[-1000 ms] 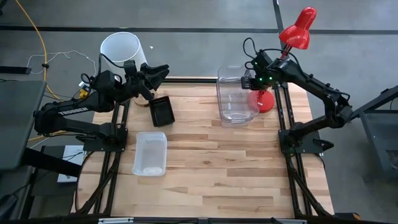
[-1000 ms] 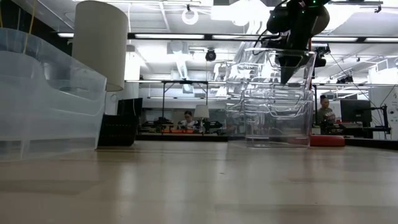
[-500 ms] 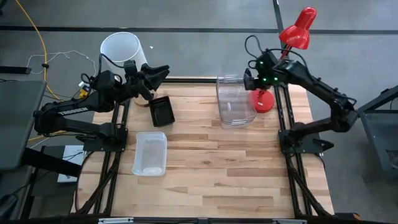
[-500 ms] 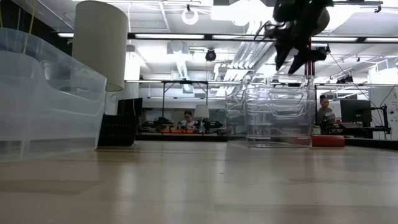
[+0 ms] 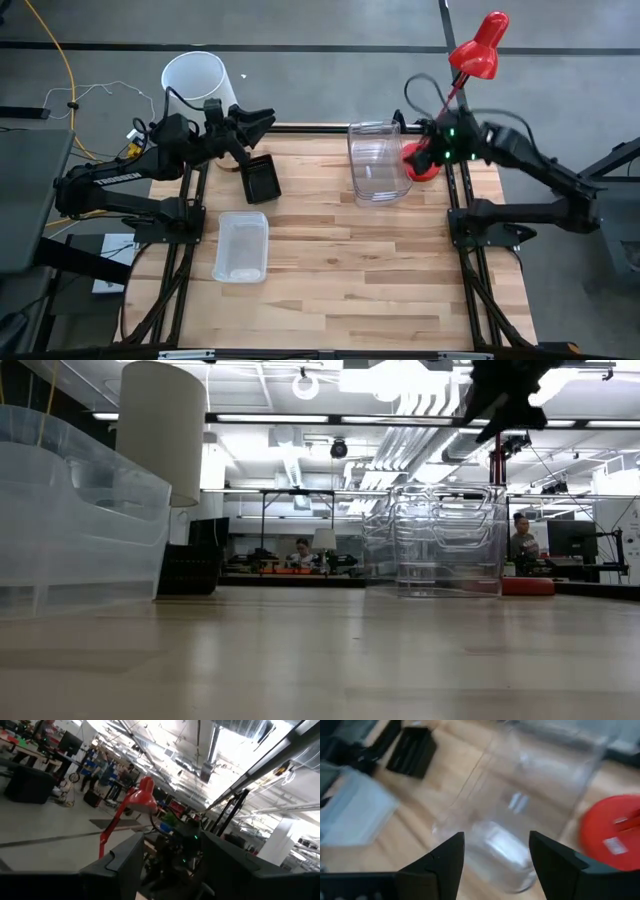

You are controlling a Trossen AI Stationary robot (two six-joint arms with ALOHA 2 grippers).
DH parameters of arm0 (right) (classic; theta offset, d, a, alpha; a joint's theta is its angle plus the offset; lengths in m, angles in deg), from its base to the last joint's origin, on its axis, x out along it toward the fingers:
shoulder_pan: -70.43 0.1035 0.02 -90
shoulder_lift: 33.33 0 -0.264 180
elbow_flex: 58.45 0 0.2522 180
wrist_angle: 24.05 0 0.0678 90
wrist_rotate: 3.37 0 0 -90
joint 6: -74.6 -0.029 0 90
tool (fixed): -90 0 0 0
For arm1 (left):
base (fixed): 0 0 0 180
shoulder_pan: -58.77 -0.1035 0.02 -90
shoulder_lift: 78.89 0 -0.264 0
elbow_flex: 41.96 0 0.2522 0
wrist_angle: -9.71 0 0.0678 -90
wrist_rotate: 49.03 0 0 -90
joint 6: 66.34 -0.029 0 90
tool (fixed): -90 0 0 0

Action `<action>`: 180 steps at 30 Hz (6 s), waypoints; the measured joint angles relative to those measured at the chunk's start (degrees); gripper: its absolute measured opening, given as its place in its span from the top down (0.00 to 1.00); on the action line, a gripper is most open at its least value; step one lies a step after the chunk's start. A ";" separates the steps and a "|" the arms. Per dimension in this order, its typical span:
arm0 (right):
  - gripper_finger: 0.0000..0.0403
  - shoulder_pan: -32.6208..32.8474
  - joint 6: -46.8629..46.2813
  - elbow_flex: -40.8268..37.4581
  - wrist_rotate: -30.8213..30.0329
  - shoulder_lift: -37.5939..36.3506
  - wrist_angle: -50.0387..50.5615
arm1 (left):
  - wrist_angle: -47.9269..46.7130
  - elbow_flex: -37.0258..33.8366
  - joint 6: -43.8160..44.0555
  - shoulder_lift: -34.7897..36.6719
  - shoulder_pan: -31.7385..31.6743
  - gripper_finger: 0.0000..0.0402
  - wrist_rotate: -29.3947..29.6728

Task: Stack baskets by color
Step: Move the stacked white bins to the middle left of the table, then return to Home Position

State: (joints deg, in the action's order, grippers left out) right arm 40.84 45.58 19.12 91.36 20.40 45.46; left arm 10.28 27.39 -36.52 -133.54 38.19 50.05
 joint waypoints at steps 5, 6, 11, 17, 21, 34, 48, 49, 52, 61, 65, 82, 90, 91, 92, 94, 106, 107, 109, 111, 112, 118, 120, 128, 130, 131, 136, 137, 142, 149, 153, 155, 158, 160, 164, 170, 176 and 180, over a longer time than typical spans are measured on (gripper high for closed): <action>0.48 8.00 -8.63 -14.56 0.20 -8.28 -16.85 | -1.77 0.00 -0.01 0.00 0.00 0.53 0.04; 0.48 9.42 -10.24 -16.96 0.27 -9.42 -21.09 | -1.94 -0.01 -0.02 0.00 0.00 0.53 0.03; 0.49 16.14 -13.47 -23.25 1.49 -10.89 -38.15 | -3.78 -0.02 -0.02 0.00 -0.02 0.53 -0.60; 0.67 23.60 -7.31 -21.30 1.33 -5.70 -40.23 | -6.13 -0.02 -5.47 0.02 0.00 0.53 -6.86; 0.92 27.37 -3.58 -19.60 1.36 -1.74 -40.21 | -11.15 -0.01 -9.93 0.02 2.03 0.60 -12.23; 0.98 28.59 -3.32 -18.84 -0.25 0.26 -40.59 | -59.85 -0.04 6.29 0.65 32.88 0.99 3.35; 1.00 27.22 -3.59 -18.86 -4.64 0.34 -40.57 | -70.85 -13.19 15.77 -5.84 34.00 1.00 0.49; 1.00 27.22 -3.76 -18.83 -4.68 0.34 -40.57 | -70.84 -13.56 14.56 -6.81 32.85 1.00 0.54; 1.00 27.22 -4.00 -18.84 -4.87 0.34 -40.57 | -70.74 -13.94 11.21 -9.72 29.06 1.00 0.58; 1.00 27.22 -4.15 -18.83 -5.73 0.34 -40.57 | -69.16 -13.94 2.87 -12.18 18.59 1.00 4.46; 1.00 27.22 -4.11 -18.85 -5.97 0.34 -40.57 | -67.16 -13.94 1.35 -12.11 13.99 1.00 5.42; 1.00 27.22 -3.96 -18.85 -6.26 0.34 -40.57 | -63.04 -12.61 5.86 -12.09 2.10 1.00 7.79; 1.00 27.22 -3.25 -18.84 -5.94 0.34 -40.90 | -63.84 -0.80 -4.40 -11.37 2.58 1.00 0.96; 1.00 27.22 -3.24 -18.86 -5.78 0.34 -41.46 | -63.44 1.38 -6.88 -10.78 3.10 1.00 -0.37; 1.00 27.23 -2.91 -18.85 -5.74 0.34 -42.28 | -62.20 3.46 -9.66 -10.23 4.02 1.00 -1.72; 1.00 27.46 -0.92 -18.85 -5.49 0.34 -44.25 | -58.29 6.87 -15.12 -8.47 6.08 1.00 -4.45; 1.00 28.12 4.87 -18.84 -4.49 0.34 -50.41 | -37.39 8.94 -22.44 3.75 18.73 1.00 -1.36; 1.00 28.12 4.41 -18.85 -4.22 0.34 -50.60 | -37.05 8.61 -22.99 4.31 19.83 1.00 -1.07; 1.00 28.12 3.19 -18.83 -4.10 0.34 -50.89 | -33.52 5.81 -23.81 5.78 21.61 1.00 -0.98; 1.00 28.12 2.23 -18.85 -4.06 0.34 -50.91 | -28.78 1.28 -24.01 7.97 22.96 1.00 -1.23; 1.00 28.12 2.06 -18.83 -4.06 0.34 -50.95 | -26.30 -1.22 -23.73 9.20 23.45 1.00 -1.50; 1.00 28.12 2.06 -18.85 -4.04 0.34 -51.12 | -17.77 -11.76 -24.63 18.93 22.46 1.00 -3.55; 1.00 28.12 2.04 -18.85 -3.80 0.34 -51.18 | -18.56 -13.51 -24.98 22.68 21.13 1.00 -4.43; 1.00 28.12 1.73 -18.83 -3.80 0.34 -51.18 | -16.90 -23.11 -21.87 37.50 14.81 1.00 -6.95; 1.00 28.12 0.76 -18.83 -3.80 0.34 -51.17 | -14.44 -26.12 -19.53 39.64 14.00 1.00 -6.95; 1.00 28.12 0.57 -18.84 -3.82 0.34 -51.17 | -12.41 -27.73 -18.35 40.33 13.83 1.00 -6.97; 1.00 28.12 0.62 -18.83 -3.82 0.34 -51.14 | -1.09 -36.09 -12.39 40.96 14.02 1.00 -6.95; 1.00 28.12 0.57 -18.83 -3.82 0.34 -51.13 | 0.94 -37.76 -11.29 40.92 14.16 1.00 -6.86; 1.00 28.12 0.57 -18.84 -3.82 0.34 -51.05 | 11.26 -46.61 -7.48 40.68 14.90 1.00 -4.88; 1.00 28.12 0.55 -18.83 -3.82 0.34 -50.80 | 14.27 -55.03 -4.24 42.36 14.97 1.00 -0.30; 1.00 28.12 0.56 -18.84 -3.82 0.34 -50.80 | 7.21 -54.88 -4.87 44.83 14.23 1.00 0.59; 1.00 28.12 0.55 -18.83 -3.84 0.34 -50.76 | 3.75 -54.86 -4.10 46.83 13.13 1.00 -1.93; 1.00 28.13 0.55 -18.84 -3.82 0.34 -50.34 | -1.91 -54.84 -1.94 50.53 11.12 1.00 -6.40; 1.00 28.14 0.57 -18.83 -3.36 0.34 -50.24 | -5.42 -54.84 -1.39 53.20 9.87 1.00 -8.19; 1.00 28.14 0.51 -18.84 -2.81 0.32 -49.25 | -7.91 -54.82 -2.57 54.43 8.17 1.00 -11.38; 1.00 28.14 -3.54 -18.86 -2.62 0.23 -46.67 | -10.66 -54.93 -4.89 54.42 6.63 1.00 -14.62; 1.00 28.62 -2.10 -22.27 -2.30 -3.44 -46.15 | -11.36 -54.90 -4.93 54.27 6.34 1.00 -13.96; 1.00 28.58 -2.05 -29.12 -2.29 -9.75 -49.61 | -11.55 -54.90 -4.92 54.27 6.34 1.00 -13.92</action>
State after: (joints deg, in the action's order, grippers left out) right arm 69.41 43.53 -10.00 89.07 10.65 -4.15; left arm -1.27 -27.51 -41.43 -79.27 44.53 36.13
